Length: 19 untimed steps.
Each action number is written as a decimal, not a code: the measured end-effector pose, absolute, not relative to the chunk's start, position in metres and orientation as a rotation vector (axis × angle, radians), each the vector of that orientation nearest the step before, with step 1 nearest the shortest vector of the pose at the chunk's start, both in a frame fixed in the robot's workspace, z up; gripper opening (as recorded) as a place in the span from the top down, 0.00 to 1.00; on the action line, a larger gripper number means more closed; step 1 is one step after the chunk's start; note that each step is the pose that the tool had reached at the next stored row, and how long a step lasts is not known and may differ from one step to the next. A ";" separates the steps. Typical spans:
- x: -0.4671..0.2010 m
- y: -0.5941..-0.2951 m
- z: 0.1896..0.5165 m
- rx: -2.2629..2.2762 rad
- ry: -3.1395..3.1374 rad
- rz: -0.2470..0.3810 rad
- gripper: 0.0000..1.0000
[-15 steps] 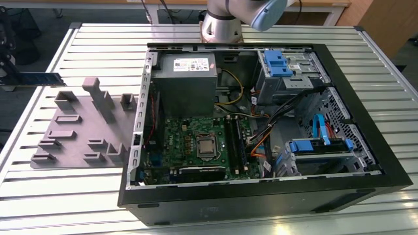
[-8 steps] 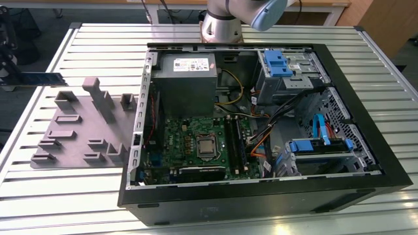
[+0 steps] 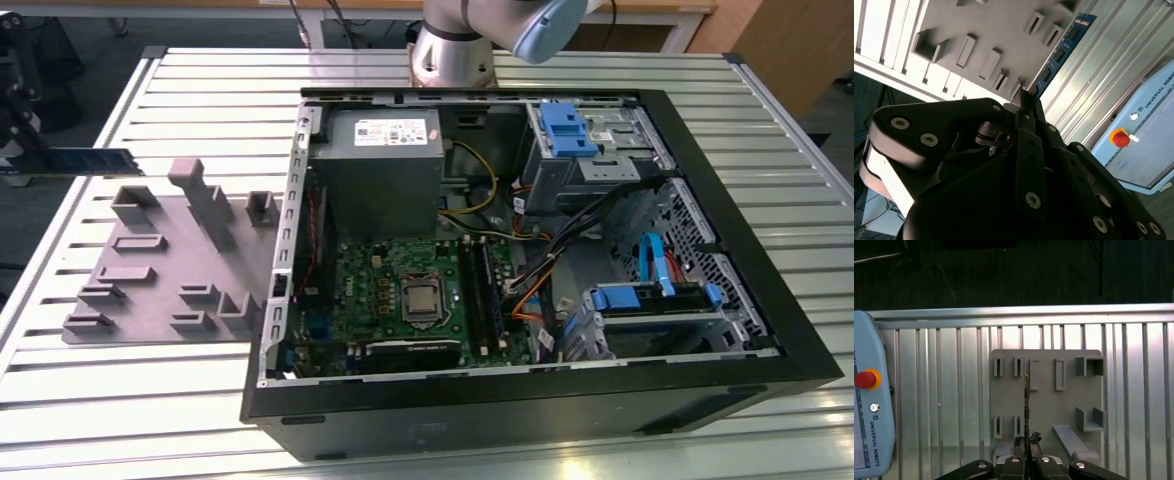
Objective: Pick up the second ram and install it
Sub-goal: 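Pick up the second ram and move it above second insertion slot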
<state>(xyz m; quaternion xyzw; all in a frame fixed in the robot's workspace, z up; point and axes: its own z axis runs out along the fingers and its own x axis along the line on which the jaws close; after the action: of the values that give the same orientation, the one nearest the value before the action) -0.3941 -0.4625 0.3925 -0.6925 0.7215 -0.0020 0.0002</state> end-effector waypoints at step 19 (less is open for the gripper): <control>-0.385 -0.462 0.393 -2.175 2.266 -0.006 0.86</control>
<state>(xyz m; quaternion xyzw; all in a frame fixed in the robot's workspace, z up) -0.3851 -0.4625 0.3925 -0.6925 0.7214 -0.0020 0.0002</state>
